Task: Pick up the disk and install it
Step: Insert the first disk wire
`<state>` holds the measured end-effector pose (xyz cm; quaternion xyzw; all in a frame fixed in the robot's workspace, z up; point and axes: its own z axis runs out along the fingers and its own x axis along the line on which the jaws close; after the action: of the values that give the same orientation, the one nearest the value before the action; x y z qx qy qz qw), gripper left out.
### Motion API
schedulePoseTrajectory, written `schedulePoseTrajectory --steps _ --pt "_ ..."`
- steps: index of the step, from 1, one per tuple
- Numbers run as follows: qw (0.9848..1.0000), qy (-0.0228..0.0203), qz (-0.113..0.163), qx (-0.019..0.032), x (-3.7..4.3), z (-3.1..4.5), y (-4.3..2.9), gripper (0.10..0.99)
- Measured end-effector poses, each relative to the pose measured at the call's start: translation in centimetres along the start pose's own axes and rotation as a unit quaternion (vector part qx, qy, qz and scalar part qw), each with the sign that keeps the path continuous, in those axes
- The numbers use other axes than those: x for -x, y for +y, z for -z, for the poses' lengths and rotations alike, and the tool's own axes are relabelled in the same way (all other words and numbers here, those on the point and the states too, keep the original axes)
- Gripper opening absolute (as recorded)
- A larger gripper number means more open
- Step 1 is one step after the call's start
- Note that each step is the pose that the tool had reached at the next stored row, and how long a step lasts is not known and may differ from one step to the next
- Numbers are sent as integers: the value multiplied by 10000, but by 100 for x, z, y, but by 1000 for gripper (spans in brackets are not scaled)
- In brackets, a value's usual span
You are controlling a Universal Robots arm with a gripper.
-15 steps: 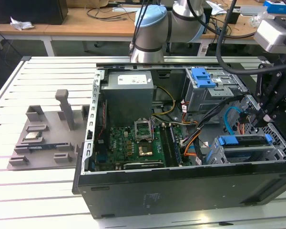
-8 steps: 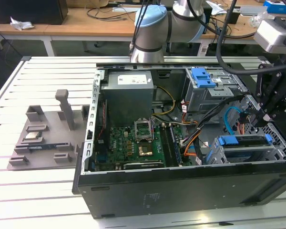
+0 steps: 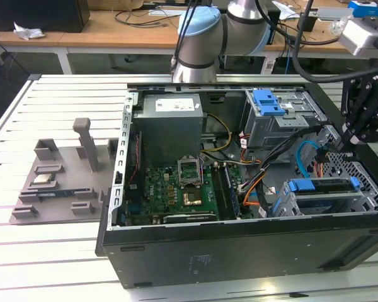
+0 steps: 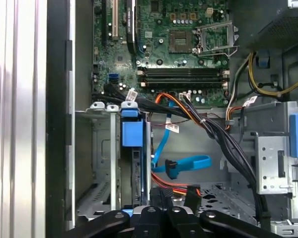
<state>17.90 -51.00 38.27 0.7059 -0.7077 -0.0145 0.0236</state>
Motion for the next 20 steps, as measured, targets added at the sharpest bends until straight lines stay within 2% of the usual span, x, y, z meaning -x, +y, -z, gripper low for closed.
schedulePoseTrajectory --steps 1,3,4,5,10,11,13,14,16,19,20 --pt "10000 21 0 0 54 -20 -26 106" --pt "10000 43 -2 1 113 -43 -60 106" --pt "10000 86 -4 2 235 -104 -128 106" --pt "10000 91 -4 2 257 -120 -155 106" --pt "10000 92 -5 3 258 -120 -157 114" --pt "10000 92 -5 3 258 -120 -157 235" --pt "10000 92 -5 3 259 -120 -157 235" --pt "10000 92 -5 2 259 -120 -158 302" --pt "10000 93 -5 3 268 -123 -157 302" --pt "10000 95 -5 2 360 -153 -159 302" --pt "9999 110 -6 3 381 -180 -160 302"
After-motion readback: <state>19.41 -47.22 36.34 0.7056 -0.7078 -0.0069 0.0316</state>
